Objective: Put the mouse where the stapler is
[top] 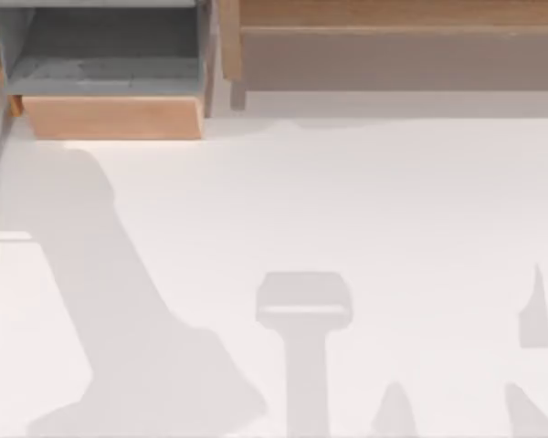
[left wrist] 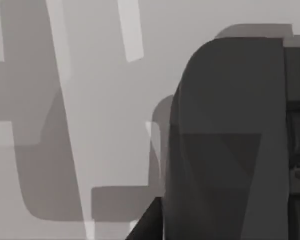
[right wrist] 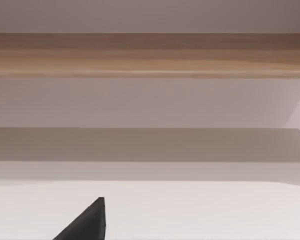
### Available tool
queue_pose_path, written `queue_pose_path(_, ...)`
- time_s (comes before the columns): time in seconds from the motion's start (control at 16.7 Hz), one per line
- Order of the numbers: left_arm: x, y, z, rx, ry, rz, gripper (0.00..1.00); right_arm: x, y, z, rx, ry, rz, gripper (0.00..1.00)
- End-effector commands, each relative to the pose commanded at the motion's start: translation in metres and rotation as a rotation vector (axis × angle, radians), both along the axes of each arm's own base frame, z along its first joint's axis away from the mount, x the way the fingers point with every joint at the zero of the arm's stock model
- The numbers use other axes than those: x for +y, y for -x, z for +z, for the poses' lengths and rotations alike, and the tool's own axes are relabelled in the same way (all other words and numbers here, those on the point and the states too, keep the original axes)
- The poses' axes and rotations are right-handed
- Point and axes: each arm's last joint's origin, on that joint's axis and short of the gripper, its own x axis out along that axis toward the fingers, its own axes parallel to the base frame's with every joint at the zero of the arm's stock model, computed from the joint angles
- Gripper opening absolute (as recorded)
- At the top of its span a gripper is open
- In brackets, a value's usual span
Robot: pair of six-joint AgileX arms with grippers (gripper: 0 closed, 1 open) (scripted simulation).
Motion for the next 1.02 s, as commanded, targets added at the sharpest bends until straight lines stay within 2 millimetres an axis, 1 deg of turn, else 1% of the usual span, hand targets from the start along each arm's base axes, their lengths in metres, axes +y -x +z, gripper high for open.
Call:
queue_pose_path(0.36, 0.0, 0.0, 0.0, 0.0, 0.0, 0.0, 0.0, 0.0, 0.0, 0.0, 0.0, 0.0, 0.0, 1.0)
queue_pose_path(0.48, 0.002, 0.001, 0.002, -0.003, -0.002, 0.002, 0.0, 0.0, 0.0, 0.0, 0.0, 0.0, 0.0, 1.0)
queue_pose_path(0.54, 0.002, 0.002, 0.006, -0.009, -0.002, 0.001, 0.0, 0.0, 0.0, 0.0, 0.0, 0.0, 0.0, 1.0)
queue_pose_path(0.66, 0.004, 0.006, 0.018, -0.021, 0.001, -0.004, 0.0, 0.0, 0.0, 0.0, 0.0, 0.0, 0.0, 1.0)
queue_pose_path(0.78, 0.004, 0.014, 0.036, -0.043, 0.005, -0.017, 0.0, 0.0, 0.0, 0.0, 0.0, 0.0, 0.0, 1.0)
queue_pose_path(0.9, 0.004, 0.023, 0.062, -0.096, -0.004, -0.041, 0.0, 0.0, 0.0, 0.0, 0.0, 0.0, 0.0, 1.0)
queue_pose_path(1.02, 0.001, 0.035, 0.096, -0.176, -0.031, -0.075, 0.0, 0.0, 0.0, 0.0, 0.0, 0.0, 0.0, 1.0)
